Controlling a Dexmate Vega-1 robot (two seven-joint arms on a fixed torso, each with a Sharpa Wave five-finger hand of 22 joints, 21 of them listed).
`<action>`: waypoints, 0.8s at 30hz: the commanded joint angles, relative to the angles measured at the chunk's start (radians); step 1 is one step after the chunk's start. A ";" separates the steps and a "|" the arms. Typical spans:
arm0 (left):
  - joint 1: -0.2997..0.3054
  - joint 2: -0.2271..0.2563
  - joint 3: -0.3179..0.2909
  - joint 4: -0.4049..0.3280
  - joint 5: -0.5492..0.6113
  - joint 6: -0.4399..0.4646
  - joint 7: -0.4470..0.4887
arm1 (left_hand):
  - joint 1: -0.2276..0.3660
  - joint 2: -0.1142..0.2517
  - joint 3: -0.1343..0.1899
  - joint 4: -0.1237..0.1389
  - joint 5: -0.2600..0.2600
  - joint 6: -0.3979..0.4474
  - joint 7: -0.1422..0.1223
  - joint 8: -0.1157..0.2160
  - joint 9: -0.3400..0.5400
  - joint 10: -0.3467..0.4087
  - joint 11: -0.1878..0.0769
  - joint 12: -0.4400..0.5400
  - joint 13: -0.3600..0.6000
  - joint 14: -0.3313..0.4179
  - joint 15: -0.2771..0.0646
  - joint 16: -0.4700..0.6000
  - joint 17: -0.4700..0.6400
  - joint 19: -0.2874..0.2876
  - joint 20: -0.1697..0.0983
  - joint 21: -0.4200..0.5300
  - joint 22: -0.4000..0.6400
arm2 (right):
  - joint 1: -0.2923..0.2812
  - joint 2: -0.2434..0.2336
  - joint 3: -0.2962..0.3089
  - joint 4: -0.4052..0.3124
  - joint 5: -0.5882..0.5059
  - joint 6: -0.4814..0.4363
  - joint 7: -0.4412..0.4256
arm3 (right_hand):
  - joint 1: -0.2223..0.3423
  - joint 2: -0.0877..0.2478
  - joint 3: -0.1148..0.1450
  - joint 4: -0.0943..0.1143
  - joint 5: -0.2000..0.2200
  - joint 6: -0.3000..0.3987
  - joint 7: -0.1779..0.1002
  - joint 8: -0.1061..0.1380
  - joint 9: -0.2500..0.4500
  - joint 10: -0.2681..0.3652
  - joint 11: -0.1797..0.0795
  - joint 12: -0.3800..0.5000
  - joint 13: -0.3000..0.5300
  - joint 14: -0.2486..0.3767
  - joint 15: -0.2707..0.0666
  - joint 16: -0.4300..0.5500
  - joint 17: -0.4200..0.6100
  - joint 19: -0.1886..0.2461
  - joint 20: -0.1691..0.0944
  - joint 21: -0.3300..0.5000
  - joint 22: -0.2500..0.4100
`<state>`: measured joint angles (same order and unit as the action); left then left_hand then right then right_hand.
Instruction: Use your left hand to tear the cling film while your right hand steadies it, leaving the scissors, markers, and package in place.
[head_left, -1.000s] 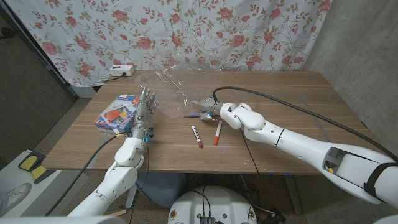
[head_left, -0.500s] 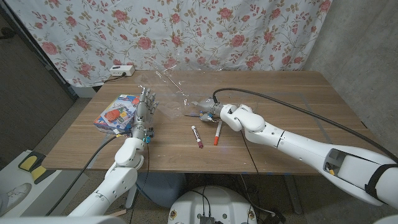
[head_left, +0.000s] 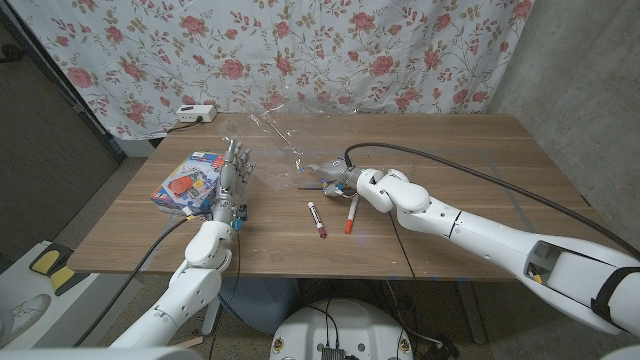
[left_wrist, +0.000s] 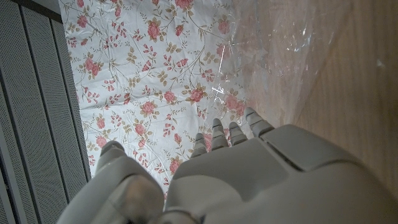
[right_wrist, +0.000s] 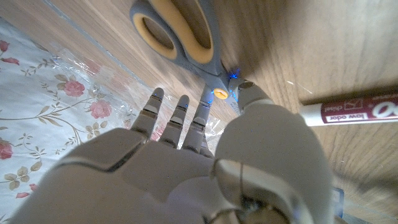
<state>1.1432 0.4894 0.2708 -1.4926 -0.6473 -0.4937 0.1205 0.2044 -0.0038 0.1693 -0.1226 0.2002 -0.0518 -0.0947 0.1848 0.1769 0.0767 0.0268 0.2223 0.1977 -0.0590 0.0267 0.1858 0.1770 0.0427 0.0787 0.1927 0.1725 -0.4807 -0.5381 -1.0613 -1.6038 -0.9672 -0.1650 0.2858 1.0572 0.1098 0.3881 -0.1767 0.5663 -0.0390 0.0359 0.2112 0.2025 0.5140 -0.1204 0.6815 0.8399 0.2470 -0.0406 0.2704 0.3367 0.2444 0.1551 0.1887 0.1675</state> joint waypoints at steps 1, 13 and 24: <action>-0.011 -0.002 0.005 0.001 0.002 0.003 -0.005 | 0.004 0.001 -0.003 0.000 0.005 0.003 -0.006 0.006 0.002 0.011 0.002 0.001 0.001 -0.001 0.001 -0.001 0.002 -0.004 -0.003 -0.001 0.003 | -0.014 -0.020 0.046 -0.042 0.028 0.001 -0.026 | 0.015 -0.002 0.011 0.002 0.016 0.003 -0.001 -0.001 0.001 0.035 -0.041 0.017 0.017 0.014 -0.083 0.004 0.007 0.009 0.000 0.005 0.002; -0.011 -0.004 0.005 0.001 0.003 0.002 -0.002 | 0.003 0.001 -0.004 0.000 0.005 0.005 -0.006 0.006 0.002 0.012 0.001 0.001 0.001 0.000 0.001 -0.001 0.002 -0.004 -0.003 -0.001 0.003 | -0.018 -0.027 0.072 -0.065 0.036 0.003 -0.041 | 0.013 -0.013 0.022 0.010 0.043 0.003 -0.009 -0.006 0.001 0.060 -0.050 0.049 0.040 0.033 -0.098 0.004 0.014 0.019 -0.002 0.006 0.002; -0.006 0.000 0.004 -0.009 0.006 0.004 0.003 | 0.003 0.001 -0.004 0.000 0.005 0.004 -0.005 0.005 0.002 0.013 0.002 0.001 0.002 0.000 0.001 -0.001 0.002 -0.004 -0.003 -0.001 0.003 | -0.036 -0.032 0.130 -0.083 0.106 -0.011 -0.075 | 0.011 -0.016 0.032 0.014 0.062 0.009 -0.015 -0.007 0.000 0.082 -0.057 0.054 0.028 0.053 -0.108 0.006 0.020 0.025 -0.010 0.006 0.002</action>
<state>1.1329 0.4863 0.2756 -1.4922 -0.6446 -0.4934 0.1189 0.2044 -0.0038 0.1694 -0.1226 0.2002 -0.0518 -0.0947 0.1847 0.1769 0.0858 0.0288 0.2223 0.1976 -0.0590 0.0267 0.1858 0.1770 0.0427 0.0787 0.1927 0.1725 -0.5017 -0.5629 -0.9832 -1.6652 -0.9209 -0.1645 0.2373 1.0778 0.0912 0.4049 -0.1681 0.6203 -0.0300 0.0266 0.2069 0.1998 0.5219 -0.1127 0.7264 0.8701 0.2904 -0.0377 0.2704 0.3524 0.2600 0.1471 0.1887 0.1676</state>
